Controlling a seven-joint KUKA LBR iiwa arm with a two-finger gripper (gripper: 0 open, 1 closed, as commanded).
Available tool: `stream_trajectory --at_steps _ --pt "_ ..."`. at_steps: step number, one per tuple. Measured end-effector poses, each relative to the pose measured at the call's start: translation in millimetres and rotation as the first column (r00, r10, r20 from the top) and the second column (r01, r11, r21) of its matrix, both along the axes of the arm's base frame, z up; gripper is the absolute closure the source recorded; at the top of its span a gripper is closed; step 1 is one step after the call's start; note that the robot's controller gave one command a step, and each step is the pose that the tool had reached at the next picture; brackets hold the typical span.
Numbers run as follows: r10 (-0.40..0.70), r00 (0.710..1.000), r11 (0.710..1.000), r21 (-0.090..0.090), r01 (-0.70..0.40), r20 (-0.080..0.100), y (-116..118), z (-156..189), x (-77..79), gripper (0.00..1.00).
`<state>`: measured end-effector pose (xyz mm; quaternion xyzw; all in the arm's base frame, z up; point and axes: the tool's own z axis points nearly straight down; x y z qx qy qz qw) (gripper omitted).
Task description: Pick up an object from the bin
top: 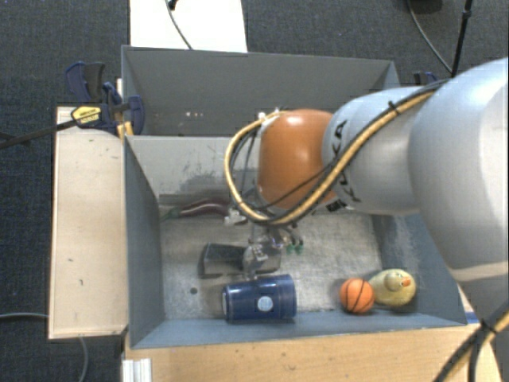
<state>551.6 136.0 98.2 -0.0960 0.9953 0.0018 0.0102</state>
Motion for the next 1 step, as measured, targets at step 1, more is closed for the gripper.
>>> stream_trajectory --at_steps 1 --pt "-0.003 1.0 1.0 -0.006 0.002 -0.022 -4.4 0.9 -10.2 1.0"
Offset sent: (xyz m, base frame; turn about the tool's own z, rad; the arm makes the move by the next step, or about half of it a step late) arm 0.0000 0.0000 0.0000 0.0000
